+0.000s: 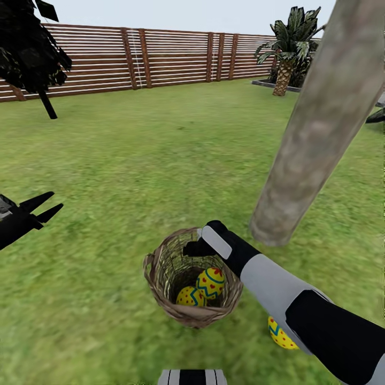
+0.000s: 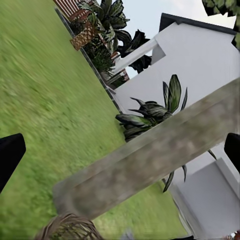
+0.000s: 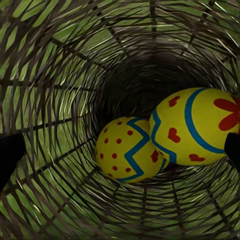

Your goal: Take the three Easter eggs out of the wicker basket on the lawn in the garden, then place them on the lawn next to a single tree (choose any tree) so that all three eggs are next to the same tree and none are left in the basket.

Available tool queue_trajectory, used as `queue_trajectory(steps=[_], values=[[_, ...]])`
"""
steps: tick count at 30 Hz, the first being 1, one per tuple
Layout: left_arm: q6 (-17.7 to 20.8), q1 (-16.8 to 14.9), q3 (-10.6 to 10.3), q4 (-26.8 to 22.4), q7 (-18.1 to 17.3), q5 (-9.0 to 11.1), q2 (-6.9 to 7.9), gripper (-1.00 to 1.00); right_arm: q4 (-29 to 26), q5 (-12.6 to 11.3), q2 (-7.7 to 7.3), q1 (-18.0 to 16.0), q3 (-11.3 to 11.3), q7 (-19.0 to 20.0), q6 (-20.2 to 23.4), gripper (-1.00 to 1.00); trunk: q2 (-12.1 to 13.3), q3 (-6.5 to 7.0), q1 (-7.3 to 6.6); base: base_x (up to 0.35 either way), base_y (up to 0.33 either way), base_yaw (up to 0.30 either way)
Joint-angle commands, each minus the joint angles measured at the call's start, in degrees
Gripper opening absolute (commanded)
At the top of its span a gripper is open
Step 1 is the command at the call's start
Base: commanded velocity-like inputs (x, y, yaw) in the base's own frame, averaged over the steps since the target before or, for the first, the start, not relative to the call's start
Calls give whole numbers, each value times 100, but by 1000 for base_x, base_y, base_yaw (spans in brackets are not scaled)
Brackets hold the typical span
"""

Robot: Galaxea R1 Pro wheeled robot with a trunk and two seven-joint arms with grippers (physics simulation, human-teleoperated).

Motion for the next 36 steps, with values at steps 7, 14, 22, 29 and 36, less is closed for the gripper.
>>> queue_trajectory(steps=[7, 14, 22, 29, 36], values=[[24, -2, 0, 3, -21, -2, 1, 100, -1, -64, 0, -4, 15, -54, 2, 100, -2, 38, -2, -60, 280, -197], [24, -2, 5, -4, -22, -2, 1, 100, 4, -57, 0, -4, 13, -54, -11, 100, -2, 85, -2, -2, 103, -220], [24, -2, 5, -5, -22, -2, 1, 100, 57, -51, 0, 13, 13, -77, -36, 100, -2, 139, -2, 0, 4, -220], [24, -2, 5, -5, -22, -2, 1, 100, 58, -15, 0, 276, 18, -325, -591, 100, -2, 186, -2, 0, 0, -220], [24, -2, 5, -5, -22, -2, 1, 100, 8, 0, 0, 492, 22, -654, -1402, 100, -2, 231, -2, 0, 0, -209]])
